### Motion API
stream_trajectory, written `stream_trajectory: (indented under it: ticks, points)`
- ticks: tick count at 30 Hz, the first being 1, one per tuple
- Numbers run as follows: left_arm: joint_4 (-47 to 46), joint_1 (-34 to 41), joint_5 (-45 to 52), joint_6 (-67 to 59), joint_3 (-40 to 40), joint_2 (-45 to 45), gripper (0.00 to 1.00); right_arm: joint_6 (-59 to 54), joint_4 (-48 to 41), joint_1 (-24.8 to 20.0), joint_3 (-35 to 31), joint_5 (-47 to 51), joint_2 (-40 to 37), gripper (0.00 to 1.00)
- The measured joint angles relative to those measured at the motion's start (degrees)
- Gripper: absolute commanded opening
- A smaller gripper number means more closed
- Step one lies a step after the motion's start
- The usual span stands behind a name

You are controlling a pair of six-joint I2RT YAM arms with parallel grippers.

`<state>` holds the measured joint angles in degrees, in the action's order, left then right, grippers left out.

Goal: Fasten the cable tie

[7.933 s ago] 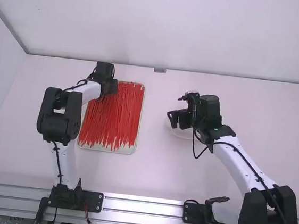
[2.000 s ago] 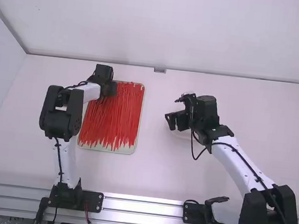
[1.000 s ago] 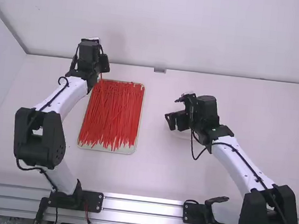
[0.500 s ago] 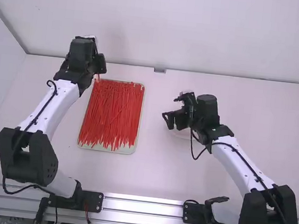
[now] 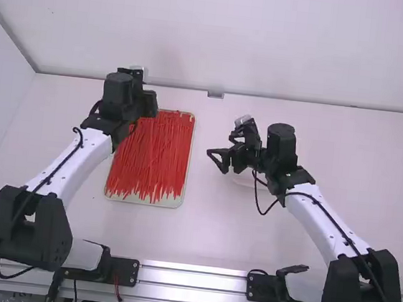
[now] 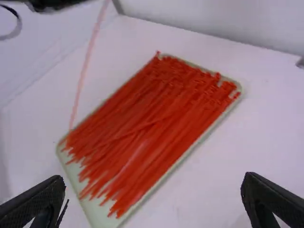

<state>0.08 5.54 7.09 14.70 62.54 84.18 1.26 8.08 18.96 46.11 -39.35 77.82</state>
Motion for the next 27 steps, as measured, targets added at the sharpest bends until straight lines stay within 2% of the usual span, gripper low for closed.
stream_trajectory:
  ticks: [12,23,27]
  points:
    - [7.82,9.14,2.45,3.39,-2.14,-5.62,0.02,6.88,8.74,0.00,0.00,-6.62,0.00,0.99]
    - [13.00,10.12,8.39,7.02,-2.25,-7.28,0.02,13.73,16.46,0.00,0.02,-6.99,0.00,0.99]
    - [17.90,10.71,8.98,7.89,-3.93,-7.28,0.02,16.28,19.15,0.00,0.00,-6.99,0.00,0.99]
